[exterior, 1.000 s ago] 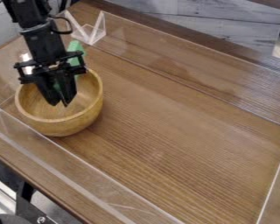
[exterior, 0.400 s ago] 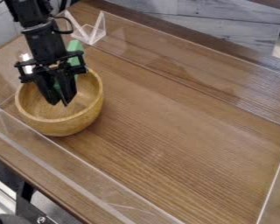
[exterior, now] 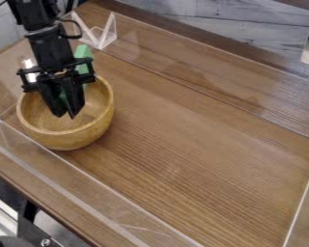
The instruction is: Put the green block in the brown bowl
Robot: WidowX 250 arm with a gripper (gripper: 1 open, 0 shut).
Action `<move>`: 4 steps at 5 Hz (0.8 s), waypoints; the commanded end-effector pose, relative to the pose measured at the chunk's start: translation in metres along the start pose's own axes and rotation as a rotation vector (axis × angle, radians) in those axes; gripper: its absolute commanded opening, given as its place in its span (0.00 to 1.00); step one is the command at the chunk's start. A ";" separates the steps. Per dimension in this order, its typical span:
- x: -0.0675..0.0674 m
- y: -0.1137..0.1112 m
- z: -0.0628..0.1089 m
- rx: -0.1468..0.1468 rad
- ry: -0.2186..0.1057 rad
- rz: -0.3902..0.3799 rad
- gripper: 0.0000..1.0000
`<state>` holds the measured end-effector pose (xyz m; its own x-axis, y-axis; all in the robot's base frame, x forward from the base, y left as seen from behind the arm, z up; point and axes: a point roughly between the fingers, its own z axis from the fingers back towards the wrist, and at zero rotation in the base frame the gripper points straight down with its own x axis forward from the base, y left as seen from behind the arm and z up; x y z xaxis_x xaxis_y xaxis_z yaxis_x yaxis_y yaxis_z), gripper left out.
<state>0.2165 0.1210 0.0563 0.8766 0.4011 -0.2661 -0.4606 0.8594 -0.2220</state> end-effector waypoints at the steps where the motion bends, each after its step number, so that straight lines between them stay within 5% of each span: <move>1: 0.007 -0.002 0.012 0.015 -0.041 -0.015 0.00; 4: 0.007 -0.004 0.012 0.025 -0.022 -0.013 0.00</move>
<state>0.2178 0.1196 0.0564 0.8745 0.3918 -0.2859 -0.4567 0.8635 -0.2137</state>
